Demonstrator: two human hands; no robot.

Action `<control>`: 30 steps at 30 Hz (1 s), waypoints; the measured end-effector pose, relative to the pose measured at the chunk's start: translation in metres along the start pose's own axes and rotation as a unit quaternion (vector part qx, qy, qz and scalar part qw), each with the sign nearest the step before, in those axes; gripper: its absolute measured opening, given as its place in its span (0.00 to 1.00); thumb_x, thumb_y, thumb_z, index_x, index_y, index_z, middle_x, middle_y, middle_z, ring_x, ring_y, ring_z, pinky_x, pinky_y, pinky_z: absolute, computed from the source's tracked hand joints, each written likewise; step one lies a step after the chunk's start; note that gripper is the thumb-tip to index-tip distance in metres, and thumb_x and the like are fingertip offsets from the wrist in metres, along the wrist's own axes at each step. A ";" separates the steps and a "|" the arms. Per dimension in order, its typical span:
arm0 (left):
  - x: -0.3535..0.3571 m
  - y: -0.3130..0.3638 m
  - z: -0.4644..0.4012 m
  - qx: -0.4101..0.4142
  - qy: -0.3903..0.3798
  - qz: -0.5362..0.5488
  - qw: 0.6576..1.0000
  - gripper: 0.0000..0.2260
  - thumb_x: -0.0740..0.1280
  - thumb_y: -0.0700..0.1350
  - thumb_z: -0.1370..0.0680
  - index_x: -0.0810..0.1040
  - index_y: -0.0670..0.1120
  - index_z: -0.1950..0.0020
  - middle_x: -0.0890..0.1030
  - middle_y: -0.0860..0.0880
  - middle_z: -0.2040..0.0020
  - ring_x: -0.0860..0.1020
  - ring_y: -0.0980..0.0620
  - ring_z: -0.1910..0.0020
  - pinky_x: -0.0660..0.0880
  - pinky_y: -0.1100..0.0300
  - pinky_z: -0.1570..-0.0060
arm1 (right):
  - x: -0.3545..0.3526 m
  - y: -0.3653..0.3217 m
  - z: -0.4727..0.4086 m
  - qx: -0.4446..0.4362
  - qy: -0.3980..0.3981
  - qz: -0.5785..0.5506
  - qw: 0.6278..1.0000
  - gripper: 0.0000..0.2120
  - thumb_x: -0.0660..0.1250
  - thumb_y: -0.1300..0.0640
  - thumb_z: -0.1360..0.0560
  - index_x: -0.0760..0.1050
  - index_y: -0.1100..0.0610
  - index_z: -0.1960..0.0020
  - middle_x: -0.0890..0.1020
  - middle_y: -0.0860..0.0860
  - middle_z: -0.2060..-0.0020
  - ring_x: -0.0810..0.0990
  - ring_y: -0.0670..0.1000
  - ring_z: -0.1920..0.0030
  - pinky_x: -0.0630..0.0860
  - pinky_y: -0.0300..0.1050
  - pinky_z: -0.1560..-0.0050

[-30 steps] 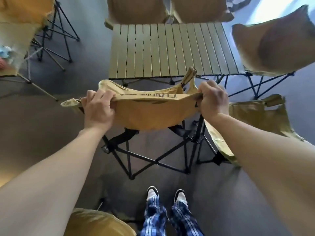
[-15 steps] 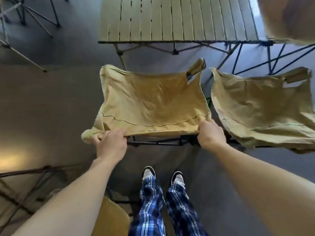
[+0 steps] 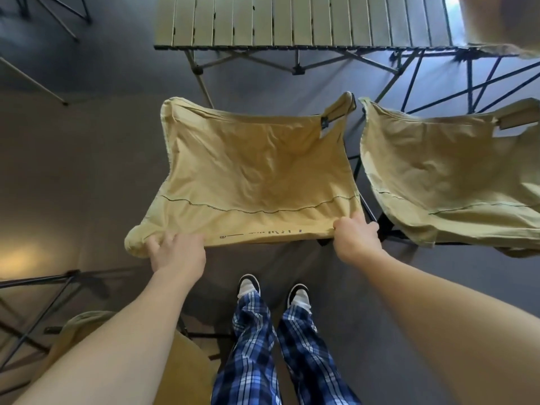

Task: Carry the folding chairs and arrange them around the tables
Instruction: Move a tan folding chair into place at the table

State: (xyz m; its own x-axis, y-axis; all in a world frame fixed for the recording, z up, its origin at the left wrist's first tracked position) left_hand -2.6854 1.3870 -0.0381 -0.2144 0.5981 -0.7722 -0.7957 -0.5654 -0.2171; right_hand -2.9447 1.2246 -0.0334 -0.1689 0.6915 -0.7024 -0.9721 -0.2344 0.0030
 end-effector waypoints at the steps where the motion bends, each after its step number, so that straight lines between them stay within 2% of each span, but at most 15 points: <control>1: 0.000 0.000 0.000 -0.009 -0.010 0.004 1.000 0.23 0.54 0.38 0.23 0.74 0.61 0.37 0.77 0.50 0.44 0.69 0.48 0.37 0.58 0.48 0.37 | -0.002 -0.001 -0.002 -0.008 0.002 0.004 1.000 0.10 0.54 0.69 0.23 0.71 0.60 0.48 0.66 0.59 0.40 0.64 0.65 0.42 0.66 0.53 0.54; 4: 0.003 -0.010 0.000 -0.029 -0.018 -0.005 0.999 0.18 0.56 0.42 0.22 0.75 0.57 0.38 0.78 0.49 0.44 0.73 0.46 0.41 0.62 0.49 0.40 | -0.006 -0.003 -0.007 -0.023 0.000 0.026 0.999 0.12 0.54 0.69 0.23 0.72 0.62 0.44 0.66 0.60 0.41 0.65 0.65 0.42 0.66 0.53 0.54; 7: 0.006 -0.025 -0.002 -0.035 -0.016 -0.060 0.997 0.14 0.57 0.44 0.22 0.75 0.54 0.39 0.77 0.47 0.42 0.73 0.46 0.40 0.65 0.51 0.40 | -0.005 -0.004 -0.008 -0.023 -0.014 0.046 0.999 0.11 0.55 0.69 0.22 0.71 0.62 0.44 0.66 0.60 0.41 0.66 0.64 0.44 0.66 0.53 0.54; 12: 0.011 -0.030 -0.013 -0.039 -0.022 -0.057 0.997 0.14 0.55 0.40 0.22 0.72 0.55 0.42 0.79 0.46 0.44 0.72 0.44 0.40 0.62 0.49 0.37 | 0.002 -0.004 -0.022 -0.025 -0.028 0.071 0.997 0.12 0.57 0.66 0.23 0.71 0.61 0.41 0.70 0.58 0.45 0.71 0.65 0.45 0.66 0.51 0.54; 15: 0.015 -0.031 -0.019 -0.028 -0.009 -0.054 0.998 0.13 0.56 0.38 0.23 0.70 0.54 0.45 0.79 0.45 0.46 0.71 0.42 0.41 0.60 0.48 0.37 | 0.003 -0.005 -0.029 -0.028 -0.037 0.078 0.996 0.09 0.57 0.65 0.24 0.70 0.58 0.46 0.71 0.56 0.52 0.73 0.64 0.47 0.66 0.50 0.54; 17: 0.016 -0.030 -0.019 -0.030 -0.002 -0.044 0.999 0.12 0.56 0.36 0.24 0.68 0.54 0.48 0.79 0.45 0.48 0.69 0.42 0.41 0.60 0.48 0.39 | 0.002 -0.006 -0.027 -0.031 -0.038 0.083 0.995 0.06 0.57 0.66 0.24 0.67 0.57 0.51 0.73 0.57 0.52 0.73 0.64 0.48 0.67 0.50 0.54; 20: 0.016 -0.028 -0.018 -0.030 0.007 -0.031 0.999 0.13 0.57 0.36 0.25 0.67 0.53 0.49 0.78 0.46 0.48 0.68 0.42 0.41 0.59 0.48 0.40 | 0.003 -0.006 -0.024 -0.032 -0.040 0.089 0.995 0.06 0.56 0.67 0.24 0.65 0.57 0.52 0.72 0.56 0.55 0.73 0.65 0.48 0.68 0.50 0.54; 22: 0.016 -0.028 -0.019 -0.024 0.013 -0.027 0.999 0.12 0.58 0.36 0.25 0.68 0.53 0.49 0.78 0.46 0.49 0.69 0.42 0.41 0.59 0.47 0.39 | 0.005 -0.005 -0.023 -0.031 -0.046 0.099 0.994 0.06 0.57 0.67 0.24 0.64 0.57 0.52 0.73 0.55 0.53 0.73 0.65 0.47 0.68 0.51 0.54; 27: 0.017 -0.031 -0.018 -0.009 0.015 -0.018 1.000 0.13 0.59 0.35 0.26 0.66 0.52 0.49 0.73 0.49 0.56 0.69 0.43 0.42 0.59 0.46 0.39 | 0.008 -0.005 -0.020 -0.026 -0.062 0.106 0.992 0.07 0.57 0.67 0.25 0.65 0.57 0.50 0.65 0.53 0.63 0.74 0.65 0.48 0.70 0.51 0.54; 30: 0.016 -0.032 -0.018 0.001 0.011 -0.033 0.999 0.15 0.59 0.34 0.27 0.68 0.52 0.46 0.72 0.49 0.57 0.69 0.44 0.43 0.60 0.47 0.39 | 0.005 -0.004 -0.014 -0.024 -0.058 0.111 0.992 0.08 0.56 0.65 0.24 0.69 0.59 0.46 0.66 0.53 0.61 0.74 0.65 0.48 0.71 0.51 0.55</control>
State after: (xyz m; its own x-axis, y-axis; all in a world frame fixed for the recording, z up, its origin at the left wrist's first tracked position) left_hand -2.6536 1.4041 -0.0542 -0.1479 0.6214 -0.7694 -0.8086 -0.5240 -0.2678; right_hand -2.9391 1.2193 -0.0470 -0.3983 0.6923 -0.6017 -0.9003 -0.4205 0.1121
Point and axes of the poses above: each hand's wrist, its own z-axis away from the middle knuckle, its own x-axis out of the palm, y = z × x, the point moved 4 cm from there along -z, towards the middle knuckle
